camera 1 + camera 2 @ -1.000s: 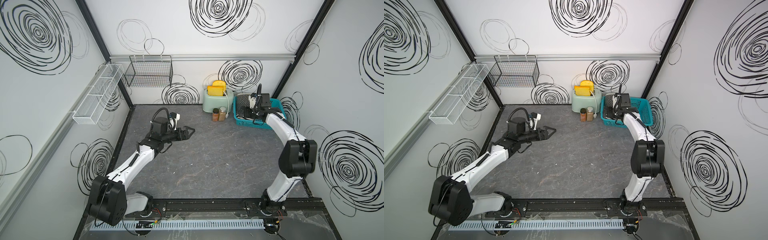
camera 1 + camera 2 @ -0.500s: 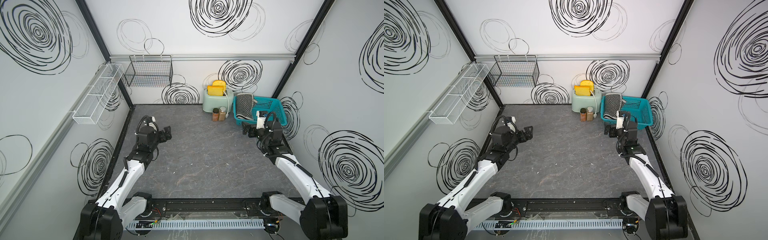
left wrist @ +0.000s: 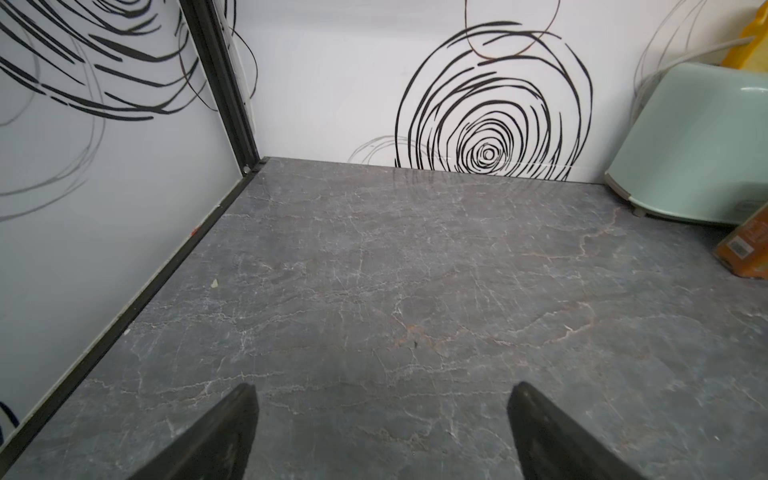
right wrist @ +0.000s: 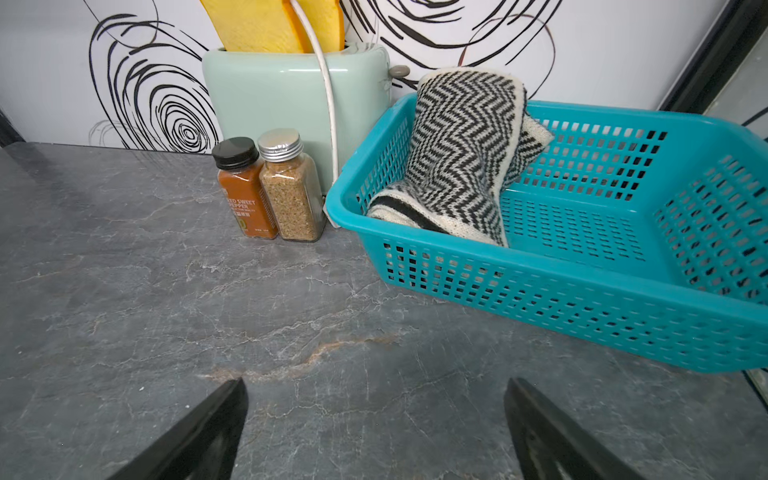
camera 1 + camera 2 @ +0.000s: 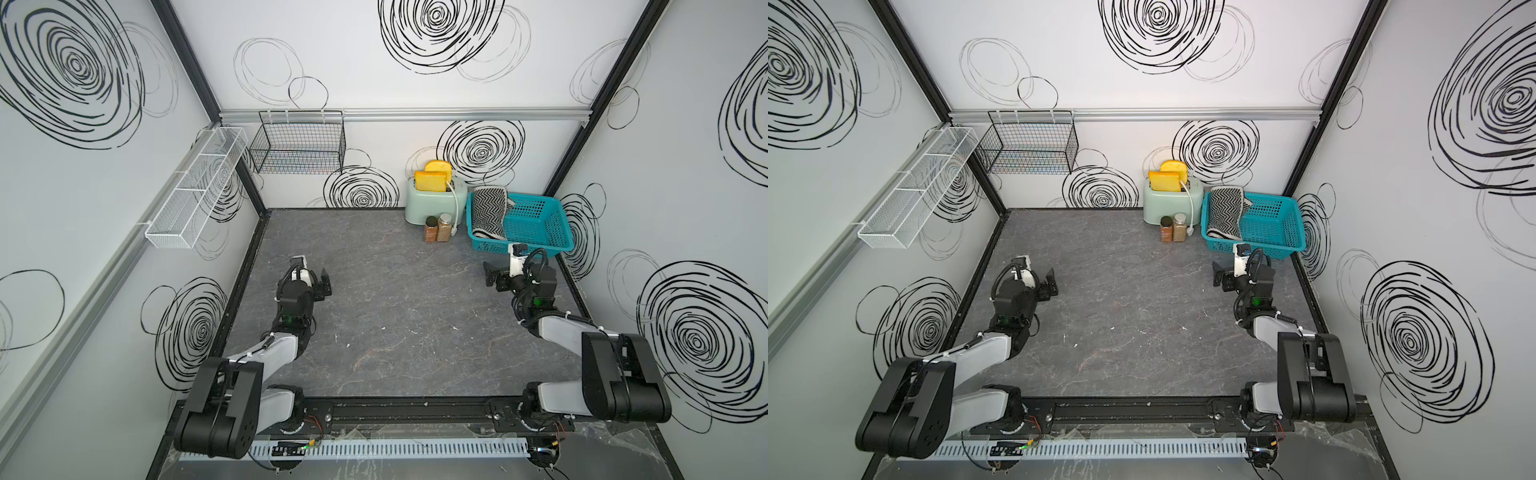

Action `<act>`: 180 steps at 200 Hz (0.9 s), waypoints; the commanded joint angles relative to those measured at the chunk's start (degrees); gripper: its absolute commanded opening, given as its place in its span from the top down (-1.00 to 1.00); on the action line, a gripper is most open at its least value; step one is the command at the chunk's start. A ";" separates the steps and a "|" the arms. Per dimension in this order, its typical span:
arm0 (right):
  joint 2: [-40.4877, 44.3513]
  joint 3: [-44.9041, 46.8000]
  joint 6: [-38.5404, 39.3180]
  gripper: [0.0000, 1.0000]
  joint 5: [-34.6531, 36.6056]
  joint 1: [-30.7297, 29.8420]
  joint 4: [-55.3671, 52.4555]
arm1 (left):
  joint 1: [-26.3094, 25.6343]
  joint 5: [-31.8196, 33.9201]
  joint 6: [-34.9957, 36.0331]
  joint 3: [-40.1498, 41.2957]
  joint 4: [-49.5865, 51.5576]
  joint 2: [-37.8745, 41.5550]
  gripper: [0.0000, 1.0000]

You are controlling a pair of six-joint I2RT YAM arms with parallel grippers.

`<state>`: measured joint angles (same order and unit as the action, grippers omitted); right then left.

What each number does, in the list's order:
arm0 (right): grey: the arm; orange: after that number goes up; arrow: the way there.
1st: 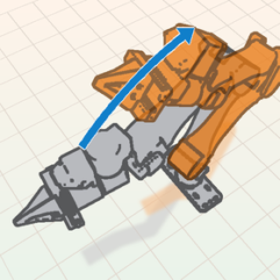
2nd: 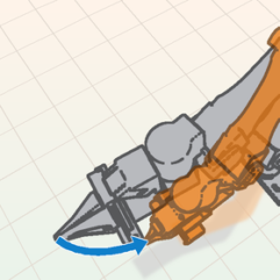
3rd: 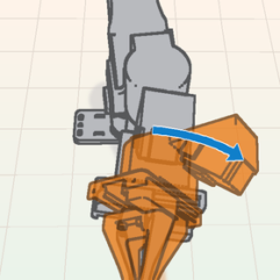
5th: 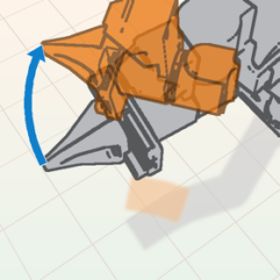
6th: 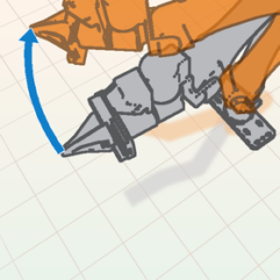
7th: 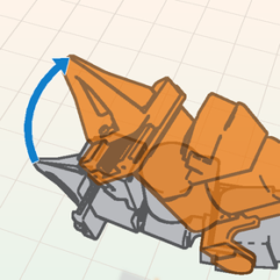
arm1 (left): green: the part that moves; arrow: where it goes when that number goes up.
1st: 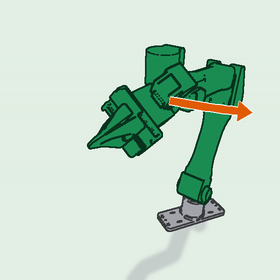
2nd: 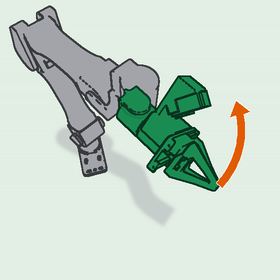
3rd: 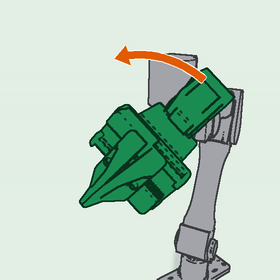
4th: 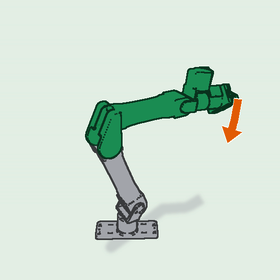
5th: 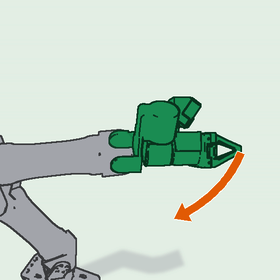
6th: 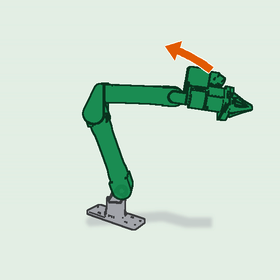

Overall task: Roll up the scarf and place it into the basket
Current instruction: Reset both arms

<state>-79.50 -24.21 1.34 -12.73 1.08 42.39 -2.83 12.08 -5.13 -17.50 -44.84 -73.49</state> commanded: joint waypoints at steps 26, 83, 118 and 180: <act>-6.01 5.76 0.45 -0.98 -0.41 1.55 17.13 | 1.21 -3.56 1.37 2.11 -20.21 -7.26 -0.95; -7.82 11.56 -1.24 -0.98 9.29 -0.09 29.16 | -0.64 -5.26 4.22 5.61 -29.52 -10.98 -0.96; -7.41 11.50 -1.28 -0.98 8.93 0.08 28.45 | -1.39 -3.64 4.60 5.80 -29.06 -10.52 -0.96; -7.53 11.31 -1.33 -0.98 8.93 0.06 28.11 | -1.74 -3.02 4.77 5.84 -29.08 -10.44 -0.96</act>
<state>-87.15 -12.23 0.21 -4.25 1.32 67.99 -4.14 8.08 -1.50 -12.12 -69.17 -83.85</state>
